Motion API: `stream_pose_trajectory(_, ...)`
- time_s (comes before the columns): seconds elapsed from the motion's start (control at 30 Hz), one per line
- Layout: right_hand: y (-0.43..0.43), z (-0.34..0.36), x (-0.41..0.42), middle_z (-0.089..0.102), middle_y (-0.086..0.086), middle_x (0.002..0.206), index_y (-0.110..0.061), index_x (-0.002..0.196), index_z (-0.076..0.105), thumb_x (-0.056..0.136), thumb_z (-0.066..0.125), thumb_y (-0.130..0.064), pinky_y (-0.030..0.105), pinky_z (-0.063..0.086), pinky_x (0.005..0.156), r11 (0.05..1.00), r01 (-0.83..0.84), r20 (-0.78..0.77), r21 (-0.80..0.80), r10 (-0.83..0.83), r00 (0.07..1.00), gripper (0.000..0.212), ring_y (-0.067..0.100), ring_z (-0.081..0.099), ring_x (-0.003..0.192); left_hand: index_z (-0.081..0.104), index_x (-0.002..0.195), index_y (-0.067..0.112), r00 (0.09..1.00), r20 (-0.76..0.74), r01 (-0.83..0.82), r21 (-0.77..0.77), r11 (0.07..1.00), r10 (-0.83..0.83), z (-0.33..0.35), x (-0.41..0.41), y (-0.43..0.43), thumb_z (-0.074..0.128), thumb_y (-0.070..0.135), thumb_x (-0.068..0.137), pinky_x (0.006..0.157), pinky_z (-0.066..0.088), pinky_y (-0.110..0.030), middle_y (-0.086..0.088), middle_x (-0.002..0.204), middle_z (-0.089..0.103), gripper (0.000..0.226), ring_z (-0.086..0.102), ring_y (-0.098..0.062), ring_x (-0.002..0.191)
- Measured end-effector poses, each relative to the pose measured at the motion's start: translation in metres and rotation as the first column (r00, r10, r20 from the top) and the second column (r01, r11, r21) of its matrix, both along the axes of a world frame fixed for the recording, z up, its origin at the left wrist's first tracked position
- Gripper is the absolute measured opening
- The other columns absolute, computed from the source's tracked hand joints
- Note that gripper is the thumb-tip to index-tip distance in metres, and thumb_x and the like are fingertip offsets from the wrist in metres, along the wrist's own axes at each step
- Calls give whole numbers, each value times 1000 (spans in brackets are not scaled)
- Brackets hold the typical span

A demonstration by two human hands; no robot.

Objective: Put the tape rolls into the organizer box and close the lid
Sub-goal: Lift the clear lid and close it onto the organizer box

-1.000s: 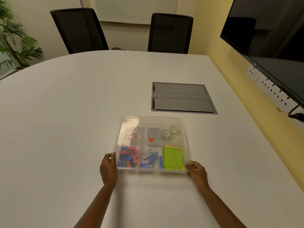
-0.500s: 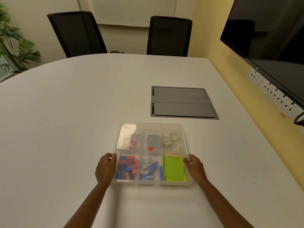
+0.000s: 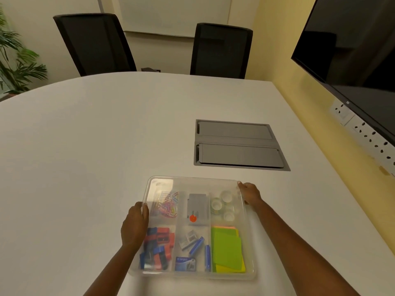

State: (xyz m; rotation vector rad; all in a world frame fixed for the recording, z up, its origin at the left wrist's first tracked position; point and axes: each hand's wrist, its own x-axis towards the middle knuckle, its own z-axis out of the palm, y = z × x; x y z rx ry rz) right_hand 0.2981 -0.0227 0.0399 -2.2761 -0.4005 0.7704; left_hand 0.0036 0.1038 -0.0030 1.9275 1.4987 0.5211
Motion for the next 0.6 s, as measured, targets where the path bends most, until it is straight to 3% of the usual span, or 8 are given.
stream_pose_trajectory(0.1, 4, -5, 4, 55, 15, 86, -5, 85, 54, 98, 42, -33, 25, 37, 52, 1000, 11, -7, -9, -11, 1000, 33, 26, 52, 72, 52, 102, 5, 1000, 20, -2, 10, 1000, 2, -5, -1, 1, 31, 27, 96, 75, 51, -39, -18, 102, 64, 31, 61, -31, 85)
stream_pose_trajectory(0.27, 7, -3, 12, 53, 17, 88, -3, 85, 52, 98, 44, -29, 36, 44, 79, 998, -57, -26, -39, 56, 998, 31, 28, 50, 84, 53, 98, 5, 999, 36, -2, 35, 999, 0, -7, 0, 2, 33, 25, 96, 71, 48, -34, -17, 99, 63, 28, 57, -24, 78)
stream_pose_trajectory(0.37, 9, -4, 16, 54, 17, 94, 3, 97, 57, 99, 41, -28, 44, 47, 92, 994, -98, -41, -55, 96, 995, 35, 30, 51, 89, 54, 100, 5, 1000, 29, -9, 27, 1000, 8, -3, 4, 9, 33, 26, 96, 74, 49, -36, -17, 101, 63, 30, 62, -31, 86)
stream_pose_trajectory(0.47, 9, -11, 15, 52, 16, 92, 2, 98, 55, 100, 40, -27, 36, 43, 80, 992, -115, -12, -54, 115, 993, 34, 29, 49, 86, 54, 108, 3, 999, 42, -21, 6, 1000, 21, 3, 18, 25, 34, 25, 96, 78, 48, -37, -20, 109, 63, 32, 61, -34, 95)
stream_pose_trajectory(0.6, 7, -20, 16, 51, 10, 76, 5, 104, 55, 99, 41, -28, 28, 40, 64, 995, -93, 18, -23, 93, 995, 36, 26, 49, 74, 54, 114, 2, 990, 130, -48, -98, 994, 61, 15, 41, 54, 40, 24, 94, 84, 46, -39, -22, 115, 63, 33, 59, -36, 103)
